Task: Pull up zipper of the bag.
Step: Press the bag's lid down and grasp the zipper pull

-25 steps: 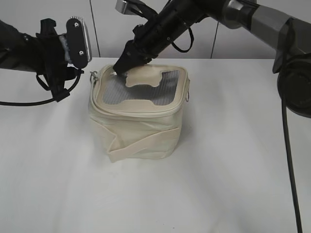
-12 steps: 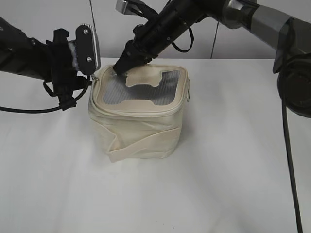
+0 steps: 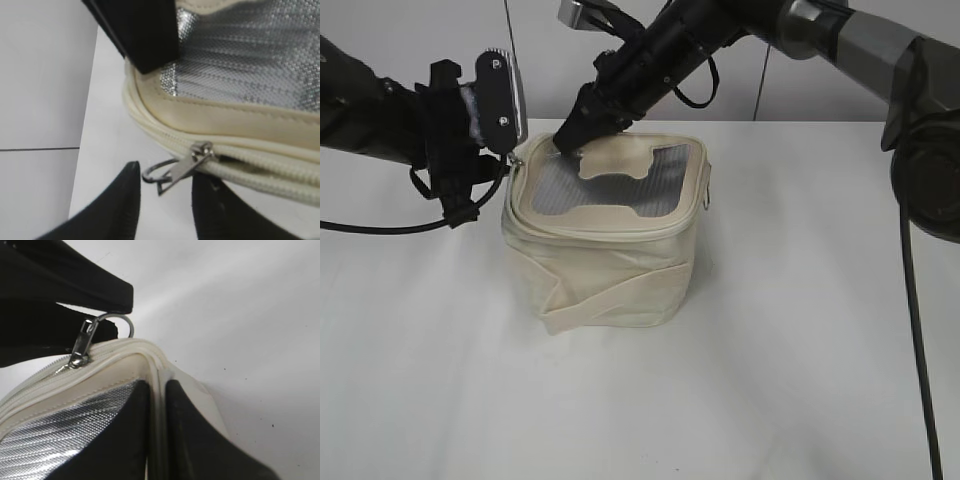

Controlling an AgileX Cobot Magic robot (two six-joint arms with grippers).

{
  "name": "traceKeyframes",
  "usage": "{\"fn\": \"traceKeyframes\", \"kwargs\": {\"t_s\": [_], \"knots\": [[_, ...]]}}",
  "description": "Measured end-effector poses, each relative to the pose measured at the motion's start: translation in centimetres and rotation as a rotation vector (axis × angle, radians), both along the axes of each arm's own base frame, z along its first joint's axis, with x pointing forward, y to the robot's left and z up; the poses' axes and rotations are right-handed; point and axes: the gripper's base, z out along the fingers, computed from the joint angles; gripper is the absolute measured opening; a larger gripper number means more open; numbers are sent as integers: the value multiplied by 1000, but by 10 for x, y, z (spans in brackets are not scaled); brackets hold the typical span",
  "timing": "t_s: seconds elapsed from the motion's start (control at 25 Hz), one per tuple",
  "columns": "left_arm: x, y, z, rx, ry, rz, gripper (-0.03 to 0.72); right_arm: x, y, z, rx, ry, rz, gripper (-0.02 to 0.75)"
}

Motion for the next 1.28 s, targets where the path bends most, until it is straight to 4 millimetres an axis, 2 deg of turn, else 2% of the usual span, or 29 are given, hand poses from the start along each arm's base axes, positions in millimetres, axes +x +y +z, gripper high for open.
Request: {"fn": "traceKeyframes", "kwargs": {"t_s": [0.08, 0.24, 0.32, 0.8, 1.28], "knots": [[0, 0, 0, 0, 2, -1, 237, 0, 0, 0, 0, 0, 0, 75], [0, 0, 0, -1, 2, -2, 67, 0, 0, 0, 0, 1, -1, 75], [0, 0, 0, -1, 2, -3, 21, 0, 0, 0, 0, 1, -1, 75], [-3, 2, 0, 2, -2, 8, 15, 0, 0, 0, -1, 0, -1, 75], [-51, 25, 3, -57, 34, 99, -4, -1, 1, 0, 3, 13, -2, 75]]}}
